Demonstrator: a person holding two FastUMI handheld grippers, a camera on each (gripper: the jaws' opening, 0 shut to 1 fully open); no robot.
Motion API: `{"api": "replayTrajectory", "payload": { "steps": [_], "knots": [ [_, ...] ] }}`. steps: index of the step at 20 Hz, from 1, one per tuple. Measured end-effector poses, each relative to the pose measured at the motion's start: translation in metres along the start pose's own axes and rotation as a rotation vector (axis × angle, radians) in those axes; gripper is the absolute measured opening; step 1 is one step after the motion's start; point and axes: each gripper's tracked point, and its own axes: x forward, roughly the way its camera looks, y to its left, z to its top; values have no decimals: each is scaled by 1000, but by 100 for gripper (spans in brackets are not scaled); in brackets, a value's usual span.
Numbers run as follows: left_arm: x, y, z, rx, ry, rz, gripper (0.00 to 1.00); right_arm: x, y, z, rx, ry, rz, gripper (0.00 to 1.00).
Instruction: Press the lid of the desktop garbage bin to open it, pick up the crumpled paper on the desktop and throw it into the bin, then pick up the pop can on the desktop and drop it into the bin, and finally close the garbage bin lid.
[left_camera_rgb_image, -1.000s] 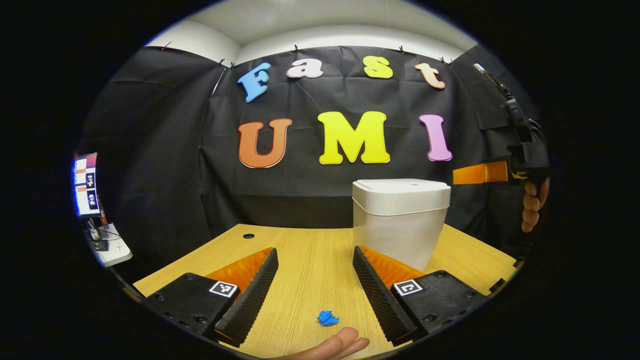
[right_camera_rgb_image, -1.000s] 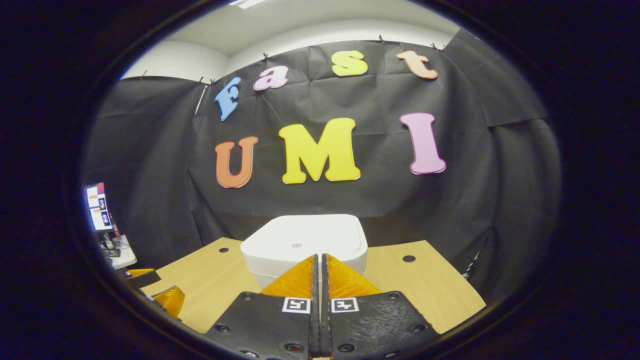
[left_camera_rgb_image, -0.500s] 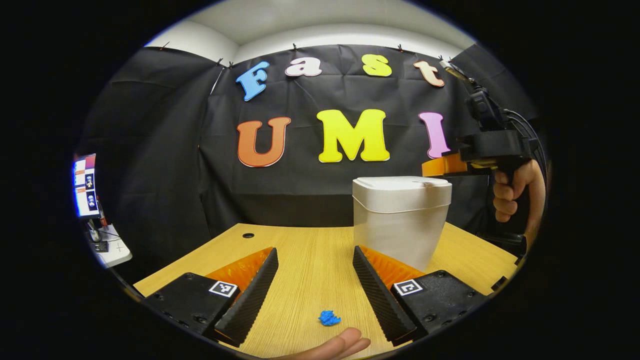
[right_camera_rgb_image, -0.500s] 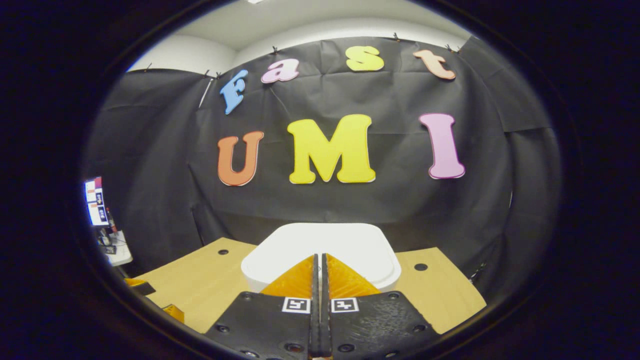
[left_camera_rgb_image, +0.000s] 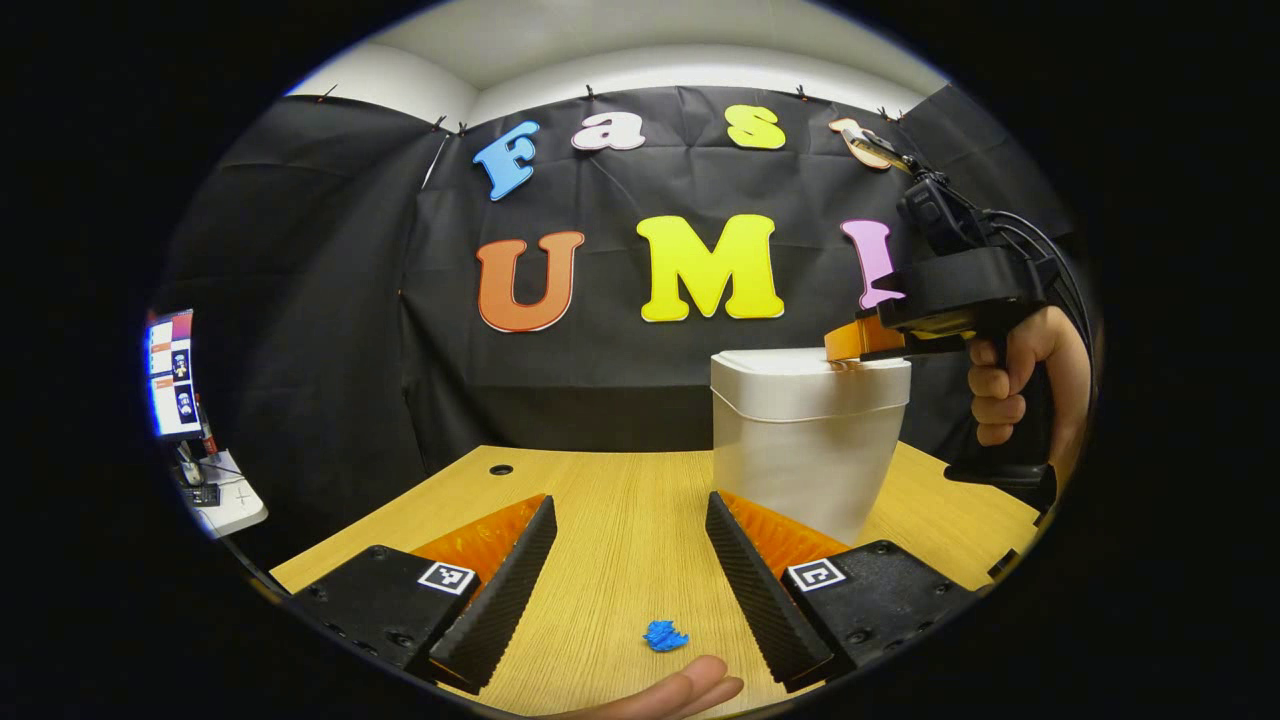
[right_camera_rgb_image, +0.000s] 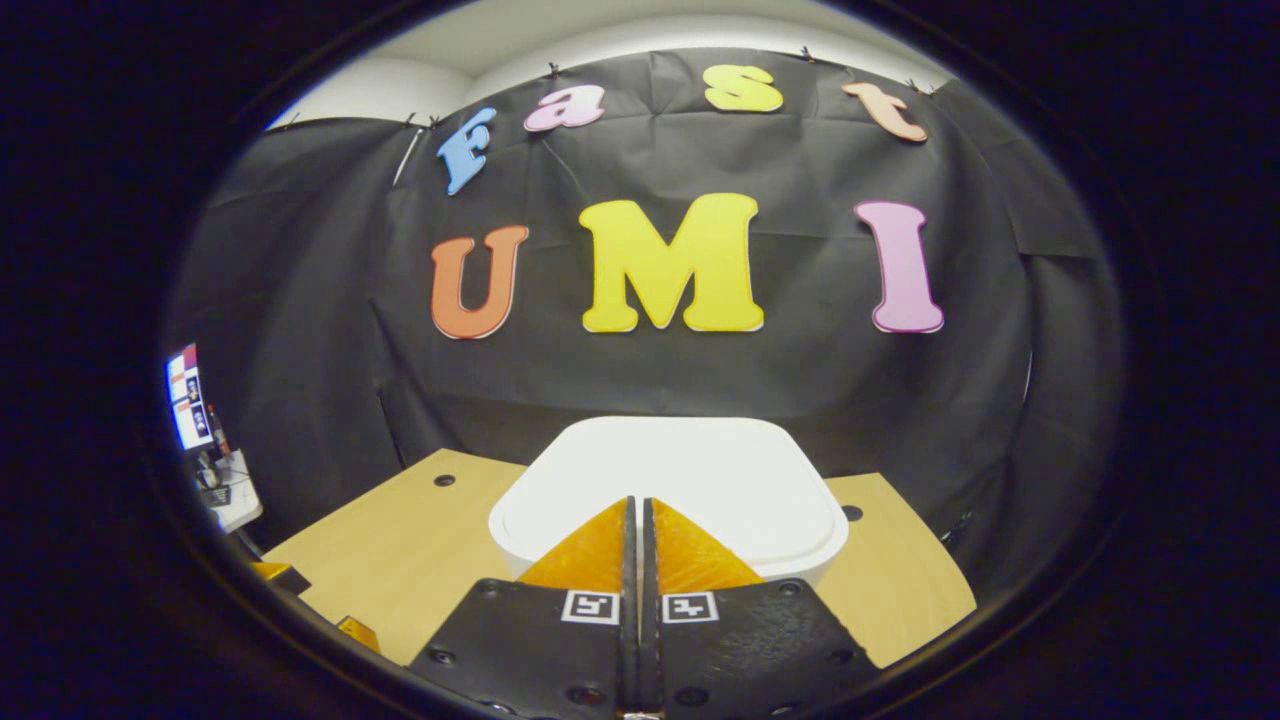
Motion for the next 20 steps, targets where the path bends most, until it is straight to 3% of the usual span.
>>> {"api": "replayTrajectory", "payload": {
  "steps": [6,9,12,13,14,15,18,20],
  "knots": [
    [4,-8,-4,2,9,-21,98,-18,3,5,34,-93,-42,1],
    [7,-11,-9,-16,30,-33,97,-45,13,3,27,-149,-2,1],
    [10,-6,-14,-6,41,-10,98,-74,3,-1,16,-208,-7,20],
    [10,-5,-15,-2,45,-2,98,-84,3,-4,20,-219,7,17],
    [11,-5,-15,1,47,4,98,-91,4,-6,22,-228,29,24],
    [12,-4,-16,4,50,8,97,-97,4,-7,18,-233,45,22],
    [16,-3,-20,9,61,16,98,-97,-12,-4,-41,-243,14,23],
    [18,-3,-24,11,75,21,97,-89,-7,-7,-50,-227,36,24]
  ]
}}
